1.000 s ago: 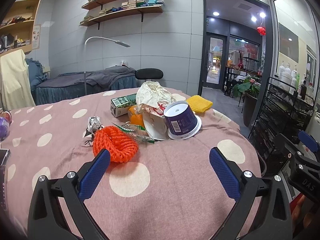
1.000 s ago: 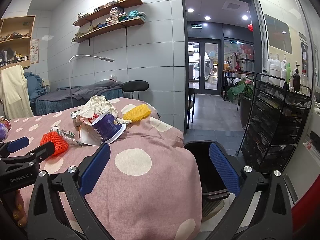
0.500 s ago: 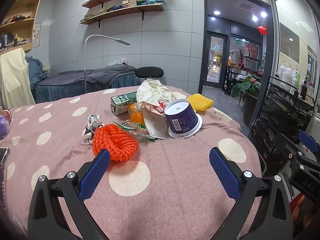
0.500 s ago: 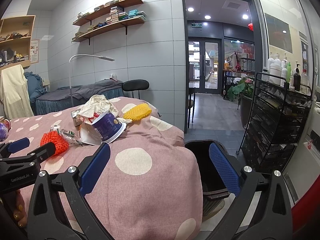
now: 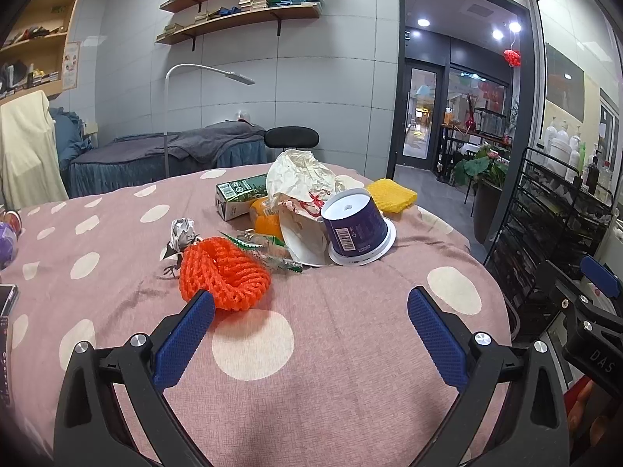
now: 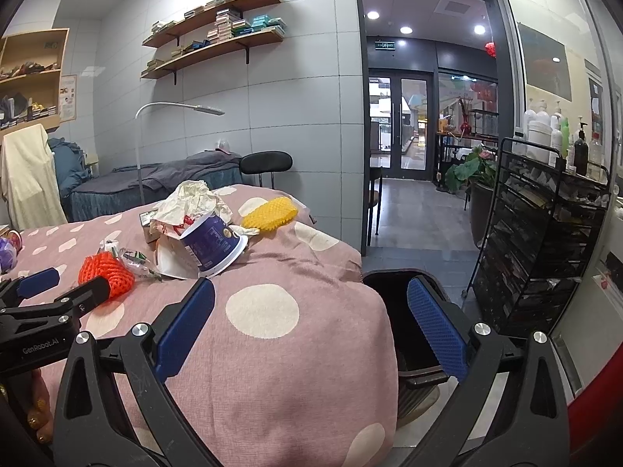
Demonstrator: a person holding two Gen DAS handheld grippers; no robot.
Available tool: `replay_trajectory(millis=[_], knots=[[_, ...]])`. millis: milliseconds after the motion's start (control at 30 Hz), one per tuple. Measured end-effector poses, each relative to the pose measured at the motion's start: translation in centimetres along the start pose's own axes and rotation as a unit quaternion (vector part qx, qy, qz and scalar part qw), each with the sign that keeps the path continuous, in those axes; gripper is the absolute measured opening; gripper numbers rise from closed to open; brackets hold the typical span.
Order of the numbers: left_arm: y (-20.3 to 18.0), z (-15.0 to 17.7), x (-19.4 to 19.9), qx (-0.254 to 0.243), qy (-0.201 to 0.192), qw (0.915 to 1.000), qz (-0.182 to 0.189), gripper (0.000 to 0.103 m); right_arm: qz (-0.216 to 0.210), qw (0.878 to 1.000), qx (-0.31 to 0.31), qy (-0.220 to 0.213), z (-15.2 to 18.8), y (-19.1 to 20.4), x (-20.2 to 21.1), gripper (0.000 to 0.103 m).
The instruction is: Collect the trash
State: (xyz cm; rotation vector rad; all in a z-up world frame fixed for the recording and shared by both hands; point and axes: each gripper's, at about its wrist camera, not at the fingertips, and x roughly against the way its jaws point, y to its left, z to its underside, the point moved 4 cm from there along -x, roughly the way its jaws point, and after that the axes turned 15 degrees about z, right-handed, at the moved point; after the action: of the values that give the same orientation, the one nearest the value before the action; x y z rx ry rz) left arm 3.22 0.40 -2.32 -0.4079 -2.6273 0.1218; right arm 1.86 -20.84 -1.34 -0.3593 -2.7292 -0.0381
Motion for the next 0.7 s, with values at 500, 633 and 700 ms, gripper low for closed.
replay_trajectory(millis=[500, 633, 700], knots=[[2.0, 0.3, -0.6, 0.023, 0.024, 0.9994, -0.008, 0.097, -0.017, 0.999, 0.034, 0.024, 0.0, 1.8, -1.7, 0.098], [3.4, 0.1, -0.9, 0.027, 0.034, 0.9989, -0.019, 0.097, -0.031, 0.996, 0.073, 0.043, 0.2, 3.6, -3.0, 0.098], [4.6, -0.1, -1.2, 0.033, 0.044, 0.9983, -0.02, 0.097, -0.04, 0.993, 0.094, 0.055, 0.2, 4.6, -3.8, 0.098]])
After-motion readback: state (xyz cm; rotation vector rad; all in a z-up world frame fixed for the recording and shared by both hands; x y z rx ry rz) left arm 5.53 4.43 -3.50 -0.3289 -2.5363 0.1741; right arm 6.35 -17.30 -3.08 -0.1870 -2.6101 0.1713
